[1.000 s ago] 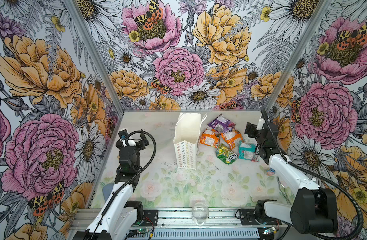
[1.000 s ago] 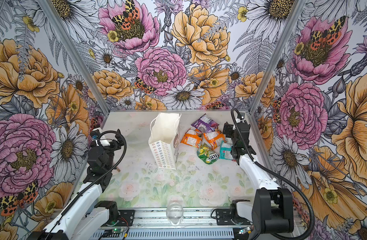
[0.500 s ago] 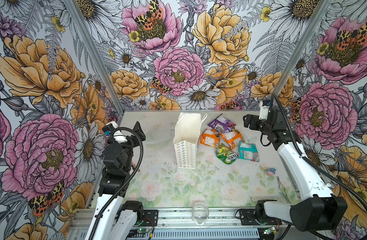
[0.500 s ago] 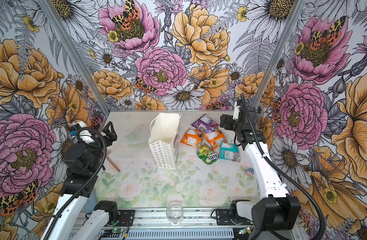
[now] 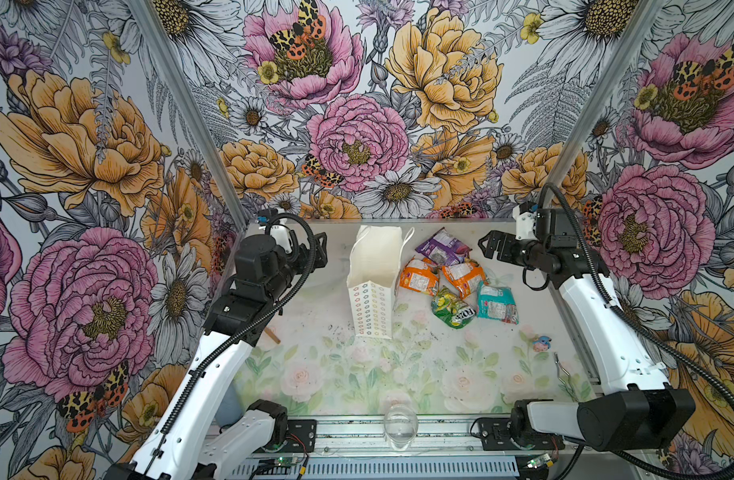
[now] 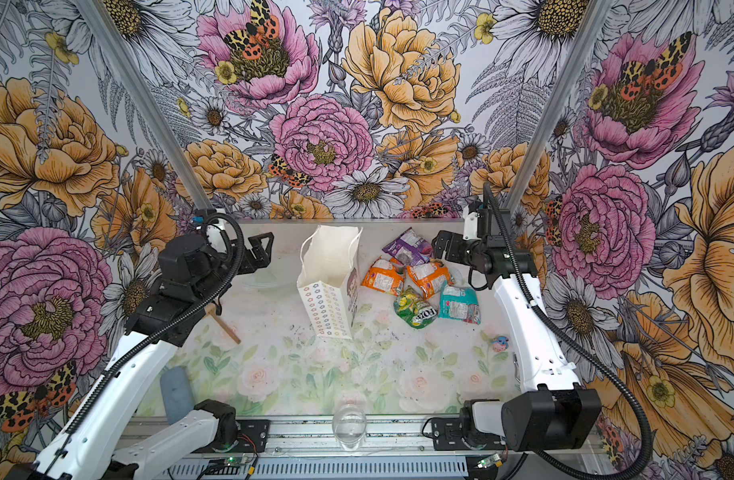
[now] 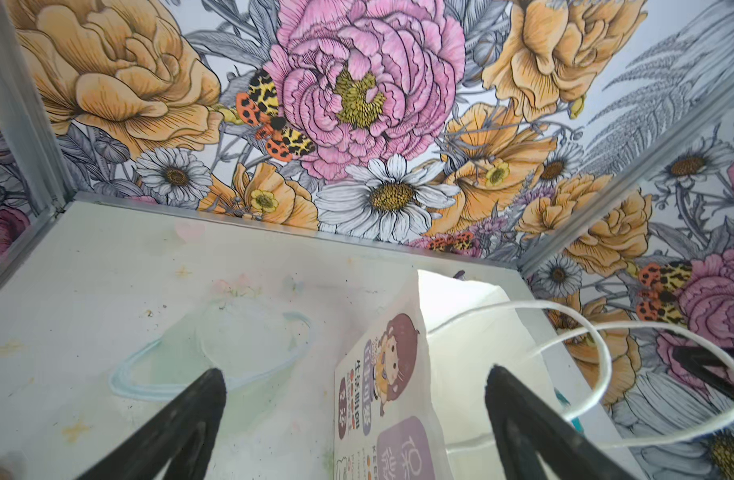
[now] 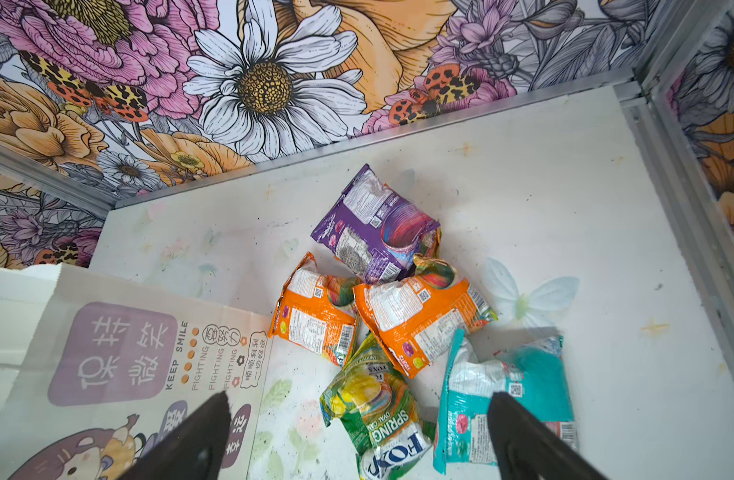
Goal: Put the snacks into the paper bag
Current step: 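Reach the left gripper to the bag rim while the right moves over snacks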
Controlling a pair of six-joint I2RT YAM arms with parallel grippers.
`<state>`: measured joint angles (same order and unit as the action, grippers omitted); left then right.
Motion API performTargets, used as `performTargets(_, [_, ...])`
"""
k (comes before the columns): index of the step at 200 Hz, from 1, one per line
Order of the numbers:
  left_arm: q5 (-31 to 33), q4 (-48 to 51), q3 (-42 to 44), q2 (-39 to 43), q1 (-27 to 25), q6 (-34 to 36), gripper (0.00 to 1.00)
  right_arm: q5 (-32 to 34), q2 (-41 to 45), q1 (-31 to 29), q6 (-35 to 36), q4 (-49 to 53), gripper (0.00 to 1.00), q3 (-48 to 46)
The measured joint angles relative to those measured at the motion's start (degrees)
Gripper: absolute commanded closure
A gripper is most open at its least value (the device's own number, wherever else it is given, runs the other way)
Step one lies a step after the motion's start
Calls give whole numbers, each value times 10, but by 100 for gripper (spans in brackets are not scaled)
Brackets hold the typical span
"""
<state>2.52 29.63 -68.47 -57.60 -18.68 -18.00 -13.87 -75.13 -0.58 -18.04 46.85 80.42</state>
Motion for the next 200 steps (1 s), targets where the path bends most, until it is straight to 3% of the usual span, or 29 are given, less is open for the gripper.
performTargets(83, [-1,100,-54,-56,-99,32,1,-6,-18,0,-4,11,1,0])
performTargets(200, [5,159,-82,-162,-123,50,1,-10,-26,0,-6,12,1,0])
